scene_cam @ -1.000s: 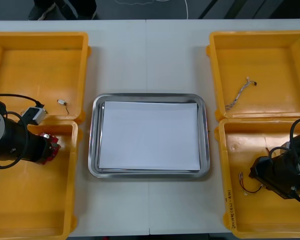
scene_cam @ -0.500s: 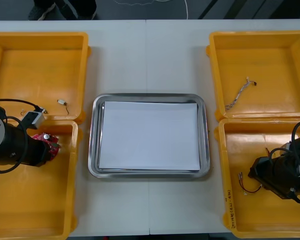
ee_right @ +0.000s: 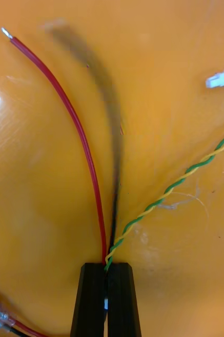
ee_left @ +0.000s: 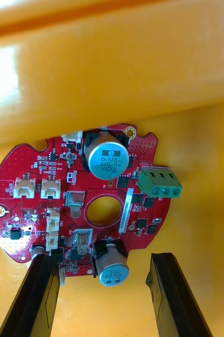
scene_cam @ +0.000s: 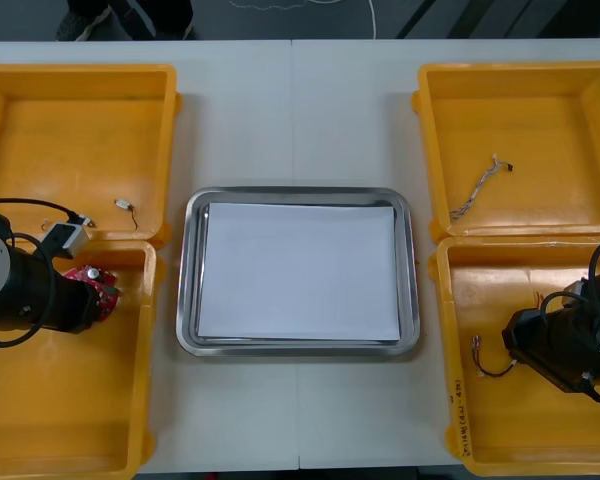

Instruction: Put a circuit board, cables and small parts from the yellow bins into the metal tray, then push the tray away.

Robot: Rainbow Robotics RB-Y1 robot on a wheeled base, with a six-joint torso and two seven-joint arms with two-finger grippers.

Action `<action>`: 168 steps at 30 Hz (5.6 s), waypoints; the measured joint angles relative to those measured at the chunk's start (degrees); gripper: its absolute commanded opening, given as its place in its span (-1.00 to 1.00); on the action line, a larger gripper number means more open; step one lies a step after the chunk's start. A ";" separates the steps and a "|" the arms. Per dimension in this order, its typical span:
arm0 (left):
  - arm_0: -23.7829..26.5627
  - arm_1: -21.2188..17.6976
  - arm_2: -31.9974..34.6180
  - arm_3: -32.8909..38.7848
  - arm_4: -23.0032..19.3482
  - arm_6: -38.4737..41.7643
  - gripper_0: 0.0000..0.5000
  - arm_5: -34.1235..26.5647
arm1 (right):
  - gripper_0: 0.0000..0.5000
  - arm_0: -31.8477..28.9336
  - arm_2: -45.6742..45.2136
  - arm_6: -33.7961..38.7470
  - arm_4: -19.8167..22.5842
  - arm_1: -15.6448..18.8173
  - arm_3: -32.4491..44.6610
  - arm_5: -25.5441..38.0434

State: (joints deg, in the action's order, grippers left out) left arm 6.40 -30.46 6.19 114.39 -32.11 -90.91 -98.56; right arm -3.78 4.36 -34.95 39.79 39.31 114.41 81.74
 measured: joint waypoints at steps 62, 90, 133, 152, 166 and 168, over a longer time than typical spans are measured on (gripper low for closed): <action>-0.04 0.63 -0.56 0.57 2.35 -1.16 -1.00 -1.58 | -1.00 24.76 4.89 -18.10 11.33 0.79 15.11 25.25; -1.11 0.77 3.50 4.11 -1.43 -1.19 1.00 -6.36 | -1.00 24.90 5.37 -18.10 10.91 0.68 14.22 25.30; -1.06 1.12 -0.86 1.50 2.34 -1.20 1.00 -3.45 | -1.00 24.90 5.37 -18.10 11.78 0.63 14.22 25.30; -1.05 3.32 -0.86 1.48 5.69 -1.26 0.47 -3.00 | -1.00 24.90 5.37 -18.09 11.78 0.61 14.22 25.30; -1.05 3.40 -0.89 1.46 6.56 -8.23 -0.79 -2.99 | -1.00 24.90 5.37 -18.08 11.76 0.61 14.21 25.21; -1.05 3.40 -0.90 1.46 6.63 -8.23 -0.81 -2.99 | -1.00 24.90 5.37 -18.07 11.76 0.61 14.21 25.20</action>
State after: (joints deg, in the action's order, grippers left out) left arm 5.35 -27.06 5.29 115.85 -25.49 -99.15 -101.54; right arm 21.12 9.74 -53.02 51.56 39.91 128.62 106.93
